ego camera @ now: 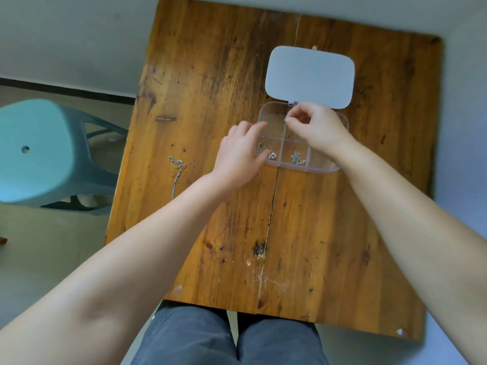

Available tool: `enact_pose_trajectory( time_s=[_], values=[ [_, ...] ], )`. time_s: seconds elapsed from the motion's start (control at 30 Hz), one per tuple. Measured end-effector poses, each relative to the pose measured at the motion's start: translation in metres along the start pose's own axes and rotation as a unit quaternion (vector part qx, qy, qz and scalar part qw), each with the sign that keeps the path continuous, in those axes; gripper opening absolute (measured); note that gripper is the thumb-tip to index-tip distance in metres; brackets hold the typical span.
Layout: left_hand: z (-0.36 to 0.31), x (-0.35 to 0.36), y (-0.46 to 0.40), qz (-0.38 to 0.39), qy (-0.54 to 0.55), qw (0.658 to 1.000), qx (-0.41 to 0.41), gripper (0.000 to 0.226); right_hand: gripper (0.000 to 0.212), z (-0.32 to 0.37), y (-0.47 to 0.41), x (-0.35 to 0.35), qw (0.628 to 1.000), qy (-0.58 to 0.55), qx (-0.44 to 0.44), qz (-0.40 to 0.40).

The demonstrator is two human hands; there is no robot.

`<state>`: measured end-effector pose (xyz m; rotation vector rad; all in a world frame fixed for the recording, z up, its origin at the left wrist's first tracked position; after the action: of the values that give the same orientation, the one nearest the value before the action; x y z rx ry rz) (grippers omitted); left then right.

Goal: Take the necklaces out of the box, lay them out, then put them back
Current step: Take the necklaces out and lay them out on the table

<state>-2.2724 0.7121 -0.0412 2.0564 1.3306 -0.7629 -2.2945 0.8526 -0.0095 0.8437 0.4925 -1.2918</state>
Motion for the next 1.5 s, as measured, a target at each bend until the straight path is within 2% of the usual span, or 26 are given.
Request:
enact_pose_trajectory(
  time_s=[0.03,0.07,0.1,0.17,0.2,0.27,0.33,0.4,0.43,0.47,0.53,0.6,0.67,0.77,0.87,0.97,1.03,1.1,1.17,1.2,1.23,1.3,1.4,1.5],
  values=[
    [-0.012,-0.005,-0.003,0.009,0.072,0.997,0.019,0.054,0.009,0.014,0.006,-0.006,0.998,-0.055,-0.010,0.031],
    [-0.026,-0.008,-0.006,0.031,0.150,0.987,0.040,0.052,0.008,0.028,0.012,-0.012,0.993,-0.105,-0.027,0.054],
    [-0.039,-0.011,-0.008,0.057,0.220,0.972,0.054,0.040,0.008,0.041,0.019,-0.020,0.986,-0.151,-0.043,0.062],
    [-0.051,-0.018,-0.009,0.114,0.331,0.936,0.028,0.019,0.007,0.052,0.030,-0.039,0.972,-0.228,-0.053,0.027],
    [-0.049,-0.022,-0.010,0.134,0.367,0.920,0.003,0.021,0.006,0.048,0.037,-0.047,0.964,-0.264,-0.039,-0.006],
    [-0.033,-0.033,-0.010,0.155,0.397,0.905,-0.019,0.030,0.007,0.026,0.052,-0.051,0.935,-0.349,0.022,-0.060],
    [-0.008,-0.043,-0.009,0.176,0.457,0.871,-0.039,0.034,0.011,0.000,0.071,-0.029,0.896,-0.429,0.097,-0.061],
    [0.023,-0.050,-0.008,0.186,0.520,0.829,-0.082,0.037,0.013,-0.012,0.094,0.017,0.867,-0.468,0.170,-0.016],
    [0.038,-0.050,-0.008,0.182,0.524,0.825,-0.107,0.038,0.012,-0.012,0.105,0.044,0.860,-0.469,0.202,0.016],
    [0.053,-0.048,-0.008,0.176,0.496,0.840,-0.130,0.039,0.010,-0.009,0.117,0.074,0.856,-0.460,0.232,0.048],
    [0.075,-0.039,-0.008,0.174,0.348,0.910,-0.141,0.038,0.007,0.003,0.139,0.131,0.860,-0.412,0.283,0.102],
    [0.085,-0.026,-0.006,0.197,0.120,0.970,-0.078,0.037,0.007,0.015,0.155,0.179,0.875,-0.348,0.313,0.125],
    [0.083,-0.011,0.002,0.229,-0.060,0.971,0.032,0.033,0.006,0.024,0.165,0.211,0.895,-0.288,0.325,0.107],
    [0.075,-0.003,0.015,0.227,-0.151,0.946,0.173,0.026,0.004,0.031,0.172,0.231,0.928,-0.193,0.314,0.062],
    [0.075,0.001,0.023,0.208,-0.184,0.934,0.226,0.022,0.008,0.033,0.173,0.237,0.951,-0.082,0.286,0.081],
    [0.065,-0.003,0.021,0.176,-0.160,0.944,0.229,0.022,0.012,0.032,0.166,0.219,0.961,-0.079,0.245,0.100],
    [0.047,-0.007,0.018,0.135,-0.130,0.952,0.242,0.029,0.010,0.020,0.150,0.172,0.967,-0.117,0.225,0.038],
    [0.024,-0.005,0.017,0.101,-0.114,0.955,0.254,0.037,0.008,-0.005,0.124,0.106,0.970,-0.107,0.210,-0.063],
    [0.009,0.005,0.015,0.092,-0.111,0.962,0.234,0.041,0.014,-0.032,0.093,0.039,0.970,-0.029,0.193,-0.148],
    [0.006,0.010,0.012,0.089,-0.108,0.967,0.214,0.039,0.019,-0.045,0.074,0.013,0.969,0.022,0.185,-0.163],
    [0.004,0.013,0.010,0.083,-0.099,0.973,0.194,0.035,0.022,-0.057,0.055,-0.006,0.967,0.082,0.182,-0.157],
    [0.002,0.012,0.006,0.057,-0.064,0.984,0.158,0.023,0.025,-0.076,0.016,-0.022,0.954,0.223,0.180,-0.087],
    [0.003,0.011,0.004,0.032,-0.041,0.991,0.124,0.016,0.020,-0.083,-0.021,-0.014,0.896,0.423,0.131,0.033],
    [0.005,0.011,0.003,0.034,-0.044,0.993,0.109,0.017,0.010,-0.076,-0.030,-0.005,0.837,0.536,0.086,0.068]
  ],
)
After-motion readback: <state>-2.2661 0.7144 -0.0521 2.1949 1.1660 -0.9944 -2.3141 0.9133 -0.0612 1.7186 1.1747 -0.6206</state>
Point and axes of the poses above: each hand's wrist, its own y-axis away from the middle knuckle, its own x-axis out of the palm, z = x × y, the point moved 8 cm from there along -y, towards the middle knuckle, and after that the axes turned 8 degrees about y, right-handed, at the moved point
